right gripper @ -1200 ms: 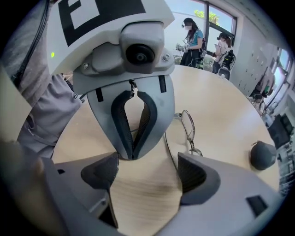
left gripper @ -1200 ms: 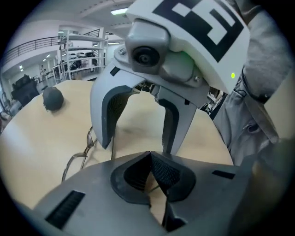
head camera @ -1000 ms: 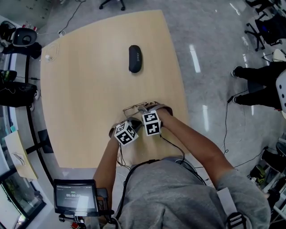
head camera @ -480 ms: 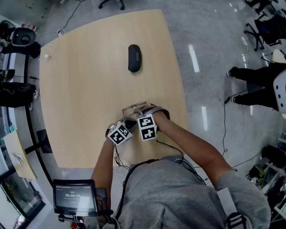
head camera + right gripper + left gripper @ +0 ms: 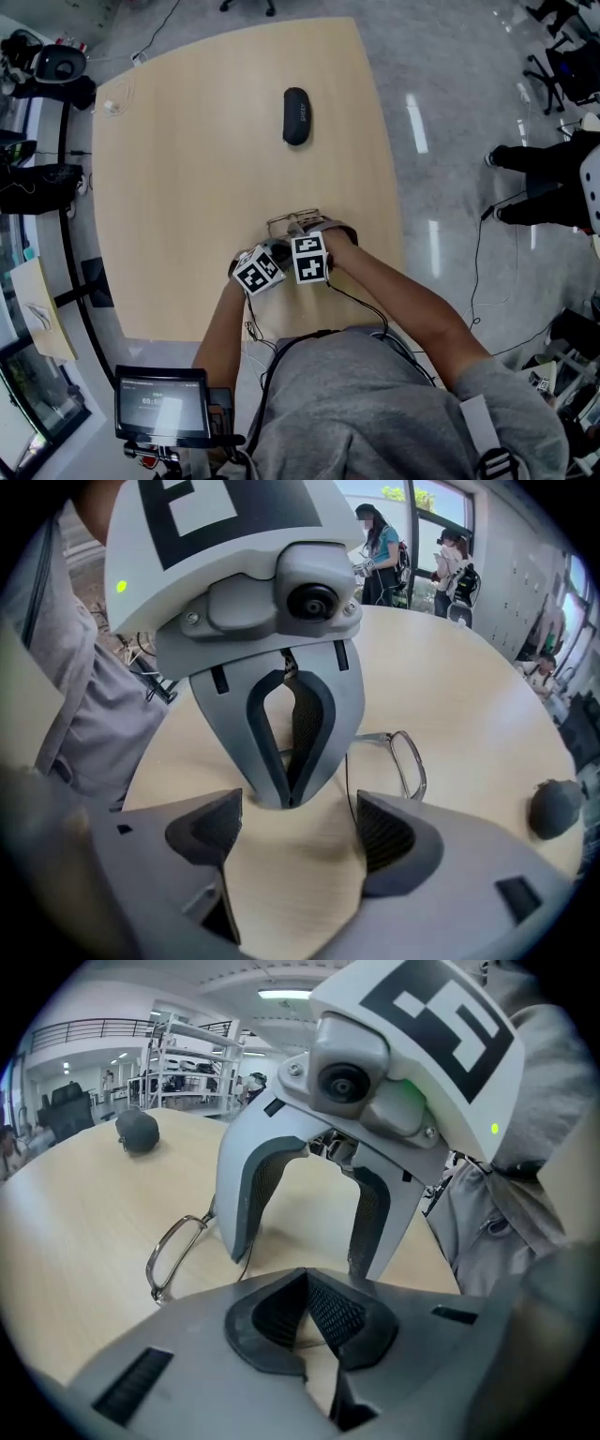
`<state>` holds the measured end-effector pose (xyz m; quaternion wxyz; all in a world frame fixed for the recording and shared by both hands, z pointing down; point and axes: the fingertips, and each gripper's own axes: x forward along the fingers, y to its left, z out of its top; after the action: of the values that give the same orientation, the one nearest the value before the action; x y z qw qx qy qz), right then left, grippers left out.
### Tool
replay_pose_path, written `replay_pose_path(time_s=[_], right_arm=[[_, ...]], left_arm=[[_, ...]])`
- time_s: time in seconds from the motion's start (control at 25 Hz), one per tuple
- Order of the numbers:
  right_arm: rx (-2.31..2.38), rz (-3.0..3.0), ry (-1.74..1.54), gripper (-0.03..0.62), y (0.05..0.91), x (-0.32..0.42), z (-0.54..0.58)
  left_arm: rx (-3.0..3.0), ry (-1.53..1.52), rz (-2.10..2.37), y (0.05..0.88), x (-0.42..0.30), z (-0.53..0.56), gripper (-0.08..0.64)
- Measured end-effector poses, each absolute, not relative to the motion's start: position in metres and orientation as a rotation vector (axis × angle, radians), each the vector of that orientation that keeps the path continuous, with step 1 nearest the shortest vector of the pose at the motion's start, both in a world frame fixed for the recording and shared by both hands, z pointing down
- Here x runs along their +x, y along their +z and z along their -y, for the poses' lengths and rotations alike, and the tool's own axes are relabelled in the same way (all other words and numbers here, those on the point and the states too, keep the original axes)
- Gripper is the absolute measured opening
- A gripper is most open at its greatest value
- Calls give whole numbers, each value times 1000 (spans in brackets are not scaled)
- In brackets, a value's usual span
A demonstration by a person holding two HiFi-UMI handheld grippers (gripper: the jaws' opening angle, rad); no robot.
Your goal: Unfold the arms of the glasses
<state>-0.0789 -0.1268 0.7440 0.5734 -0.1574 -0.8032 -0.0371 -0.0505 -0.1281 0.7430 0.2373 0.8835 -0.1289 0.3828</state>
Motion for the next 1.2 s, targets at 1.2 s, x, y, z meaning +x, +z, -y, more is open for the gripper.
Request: replay_pose_path(time_s=[1.2], right_arm=[[-813, 1608, -550, 380, 763, -18, 91]], left_arm=[[2179, 700, 386, 729, -77, 135, 5]])
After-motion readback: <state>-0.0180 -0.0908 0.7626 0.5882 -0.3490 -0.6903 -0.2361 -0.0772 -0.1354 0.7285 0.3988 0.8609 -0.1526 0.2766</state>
